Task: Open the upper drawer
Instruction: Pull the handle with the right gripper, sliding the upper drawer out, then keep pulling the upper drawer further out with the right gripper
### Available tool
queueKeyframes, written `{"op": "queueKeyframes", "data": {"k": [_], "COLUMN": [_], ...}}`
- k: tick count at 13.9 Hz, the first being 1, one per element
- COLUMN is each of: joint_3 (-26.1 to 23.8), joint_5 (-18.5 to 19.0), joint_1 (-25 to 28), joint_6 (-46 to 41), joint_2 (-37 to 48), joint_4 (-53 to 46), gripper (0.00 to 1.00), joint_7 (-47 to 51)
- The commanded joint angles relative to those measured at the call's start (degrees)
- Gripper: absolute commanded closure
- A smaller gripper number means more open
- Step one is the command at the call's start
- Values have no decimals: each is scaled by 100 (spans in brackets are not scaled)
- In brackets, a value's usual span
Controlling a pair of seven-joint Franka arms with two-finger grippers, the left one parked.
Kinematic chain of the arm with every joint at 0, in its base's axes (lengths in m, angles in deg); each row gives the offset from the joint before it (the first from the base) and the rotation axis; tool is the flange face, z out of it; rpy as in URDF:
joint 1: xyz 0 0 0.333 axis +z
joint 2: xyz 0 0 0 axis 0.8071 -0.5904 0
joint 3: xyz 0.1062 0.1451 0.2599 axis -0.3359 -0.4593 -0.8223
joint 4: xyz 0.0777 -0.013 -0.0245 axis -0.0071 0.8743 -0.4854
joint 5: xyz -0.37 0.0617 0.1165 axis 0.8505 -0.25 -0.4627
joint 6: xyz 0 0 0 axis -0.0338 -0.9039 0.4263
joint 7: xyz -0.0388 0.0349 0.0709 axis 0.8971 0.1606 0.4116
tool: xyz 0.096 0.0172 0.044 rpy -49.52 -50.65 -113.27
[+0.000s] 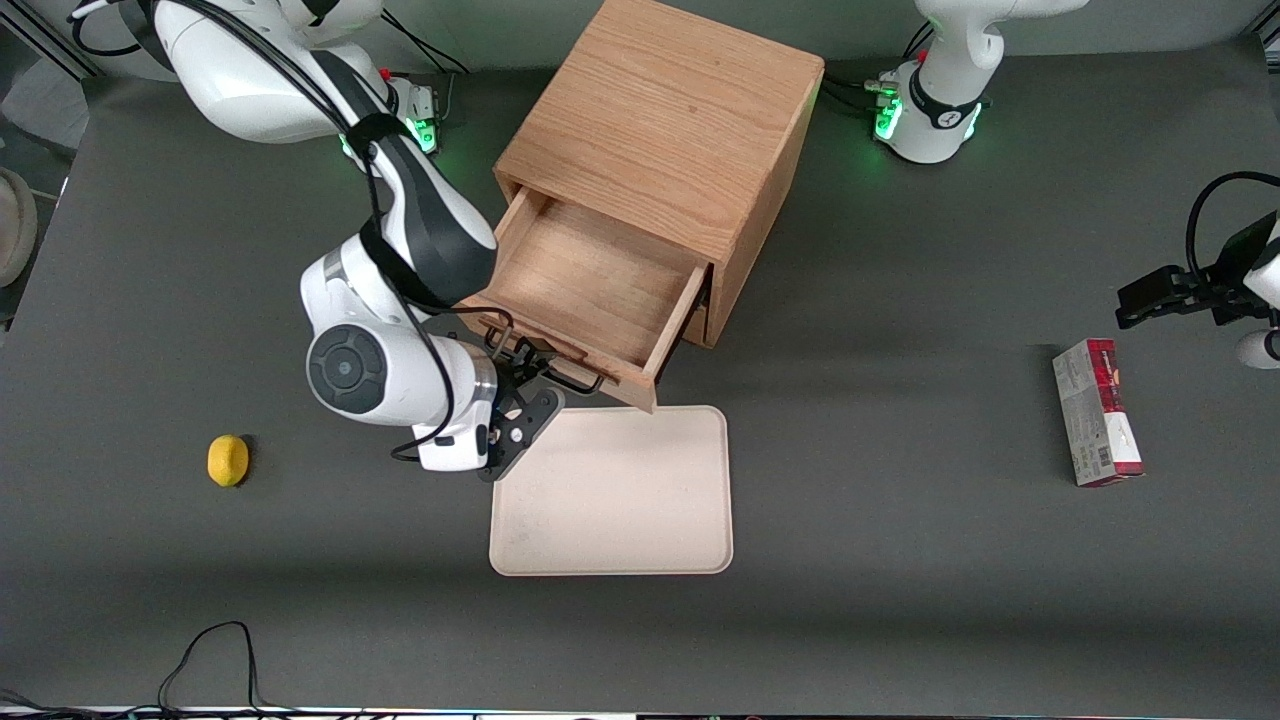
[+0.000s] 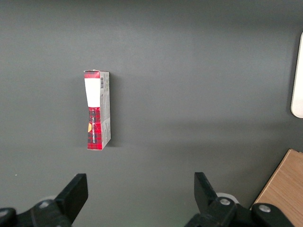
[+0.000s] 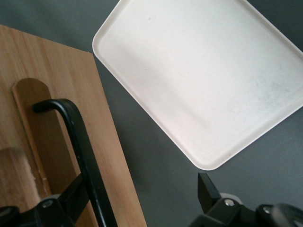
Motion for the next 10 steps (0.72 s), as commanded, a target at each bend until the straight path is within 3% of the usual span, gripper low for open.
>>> {"op": "queueKeyframes", "data": {"k": [1,10], "joint_3": [-35,-26], "joint_5": [-222,-213], "joint_1": [-131,-211], "joint_6": [-61,-26], "joint_2": [-151,-379], "joint_4": [-233,-452], "gripper": [0,0], "joint_7": [-138,-235]}}
